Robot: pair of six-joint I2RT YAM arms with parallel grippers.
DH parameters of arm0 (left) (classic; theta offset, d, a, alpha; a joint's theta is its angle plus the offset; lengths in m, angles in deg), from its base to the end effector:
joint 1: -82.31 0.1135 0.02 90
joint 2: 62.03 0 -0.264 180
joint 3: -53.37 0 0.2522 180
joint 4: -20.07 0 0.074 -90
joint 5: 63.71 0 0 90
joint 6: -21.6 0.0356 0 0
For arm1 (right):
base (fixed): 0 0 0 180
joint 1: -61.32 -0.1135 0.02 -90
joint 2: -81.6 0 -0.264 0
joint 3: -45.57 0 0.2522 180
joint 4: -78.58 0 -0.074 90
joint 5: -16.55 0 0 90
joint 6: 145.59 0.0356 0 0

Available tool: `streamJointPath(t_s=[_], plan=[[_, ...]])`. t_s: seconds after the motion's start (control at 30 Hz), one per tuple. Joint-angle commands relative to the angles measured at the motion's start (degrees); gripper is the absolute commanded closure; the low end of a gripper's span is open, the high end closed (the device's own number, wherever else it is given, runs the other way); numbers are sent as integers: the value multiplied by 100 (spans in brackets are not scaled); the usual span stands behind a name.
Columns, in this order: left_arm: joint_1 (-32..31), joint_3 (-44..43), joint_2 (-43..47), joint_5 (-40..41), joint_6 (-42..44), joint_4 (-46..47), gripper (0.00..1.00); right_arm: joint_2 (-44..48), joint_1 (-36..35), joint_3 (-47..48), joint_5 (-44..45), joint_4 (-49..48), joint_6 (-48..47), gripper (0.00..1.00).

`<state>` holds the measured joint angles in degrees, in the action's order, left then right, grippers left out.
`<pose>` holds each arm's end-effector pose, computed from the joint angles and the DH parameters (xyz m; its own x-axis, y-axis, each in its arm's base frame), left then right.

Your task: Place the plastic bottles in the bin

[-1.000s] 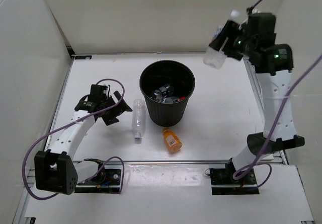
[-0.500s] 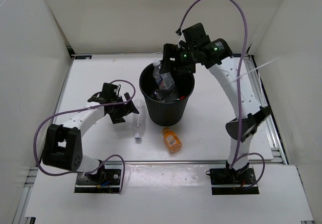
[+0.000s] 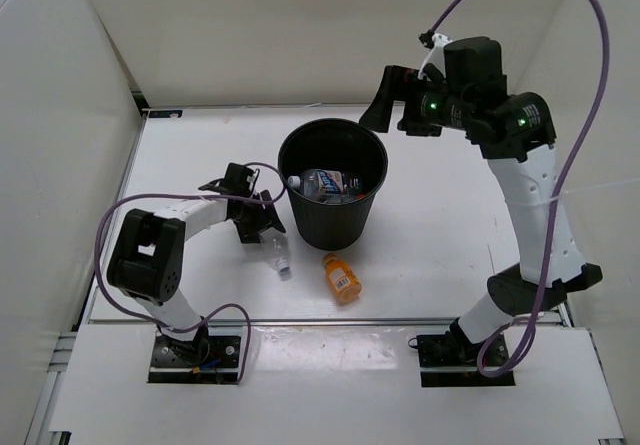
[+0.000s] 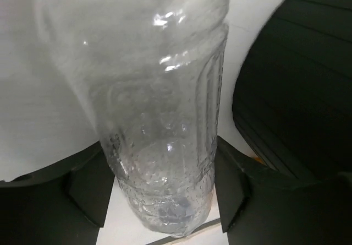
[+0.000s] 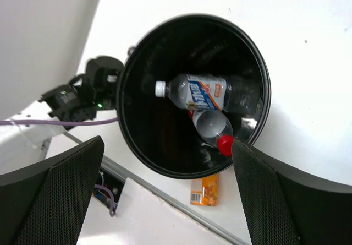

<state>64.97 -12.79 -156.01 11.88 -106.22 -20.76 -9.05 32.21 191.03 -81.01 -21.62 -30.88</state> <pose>0.2846 -0.0981 0.1581 -0.9323 -0.3311 -0.1455 -0.2488 0.8792 -0.4063 0.2313 0.1342 0.5374 -0.5805 0.1511 -0.8002 -0.3785 0.8200 0.4294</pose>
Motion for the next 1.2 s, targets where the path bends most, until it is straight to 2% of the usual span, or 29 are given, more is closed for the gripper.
streamJointPath(t_s=[0.0,0.07,0.17,0.2,0.27,0.3,0.33,0.4,0.43,0.5,0.53,0.6,0.63,0.8,0.87,0.97,1.0,1.1,1.13,1.17], plan=[[-76,-174,-130,35,144,123,28,-163,36,-241,-36,84,-203,0],[2,-174,-60,35,91,123,46,-111,141,-328,-36,84,-203,0],[204,-7,676,114,-145,-34,49,-40,299,-513,-36,137,-203,0],[205,-85,1235,297,-207,-148,49,29,352,-662,-88,137,-134,0],[275,-418,1731,640,-330,-551,47,153,545,-873,-89,137,-46,0],[328,-681,1916,859,-331,-1119,47,249,607,-1005,-141,85,33,0],[328,-1397,2135,1436,-331,-1482,46,302,747,-1267,-141,84,86,0],[328,-2209,2190,1966,-384,-2054,46,495,888,-1576,-141,23,165,0],[328,-2987,2190,2212,-384,-2326,46,565,1028,-1751,-141,-47,244,0],[224,-3747,2121,2215,-305,-2329,45,688,1169,-2182,-194,-100,323,0],[162,-4421,1929,2093,-209,-2233,43,689,1292,-2297,-246,-100,324,0],[-162,-5084,1595,1952,-42,-1961,40,689,1398,-2525,-369,-100,394,0],[-303,-5679,1132,1882,20,-1908,40,689,1459,-2579,-370,-100,455,0],[-1288,-7212,-365,2091,424,-2179,36,689,1670,-2702,-633,-153,509,1],[-1701,-7450,-760,2328,556,-2294,36,741,1750,-2702,-703,-205,561,1],[-2044,-7347,-911,2417,627,-2294,30,864,1873,-2702,-756,-206,561,1],[-2097,-7294,-912,2539,697,-2355,24,865,1873,-2702,-757,-206,500,1],[-2230,-7354,-851,3021,750,-2540,15,1128,1873,-2754,-696,-206,438,0],[-2230,-7407,-772,3128,750,-2592,0,1285,1873,-2885,-695,-206,377,0],[-2290,-7407,-563,3303,811,-2593,0,1470,1873,-3035,-695,-258,298,0]])
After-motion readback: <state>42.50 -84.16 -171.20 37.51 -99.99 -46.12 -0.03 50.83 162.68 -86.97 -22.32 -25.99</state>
